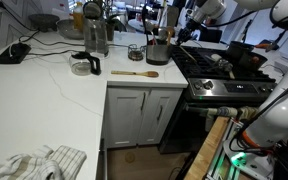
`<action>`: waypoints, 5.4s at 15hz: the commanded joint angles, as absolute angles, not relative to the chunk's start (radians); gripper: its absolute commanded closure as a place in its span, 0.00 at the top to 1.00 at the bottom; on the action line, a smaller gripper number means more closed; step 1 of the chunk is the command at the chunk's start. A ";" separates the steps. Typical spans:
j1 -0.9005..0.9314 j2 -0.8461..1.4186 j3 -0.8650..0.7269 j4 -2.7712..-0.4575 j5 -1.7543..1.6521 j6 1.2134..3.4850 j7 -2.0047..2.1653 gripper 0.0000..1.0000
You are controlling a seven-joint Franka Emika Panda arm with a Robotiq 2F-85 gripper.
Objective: Put the wooden cooking stick on top of the utensils box
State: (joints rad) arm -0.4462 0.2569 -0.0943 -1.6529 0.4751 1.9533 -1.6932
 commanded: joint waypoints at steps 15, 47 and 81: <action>-0.203 0.042 -0.117 -1.898 0.206 2.277 -1.632 0.30; -0.002 0.159 -0.011 -1.749 -0.546 2.361 -0.562 0.07; 0.010 -0.100 0.061 -1.946 -0.183 1.992 -0.823 1.00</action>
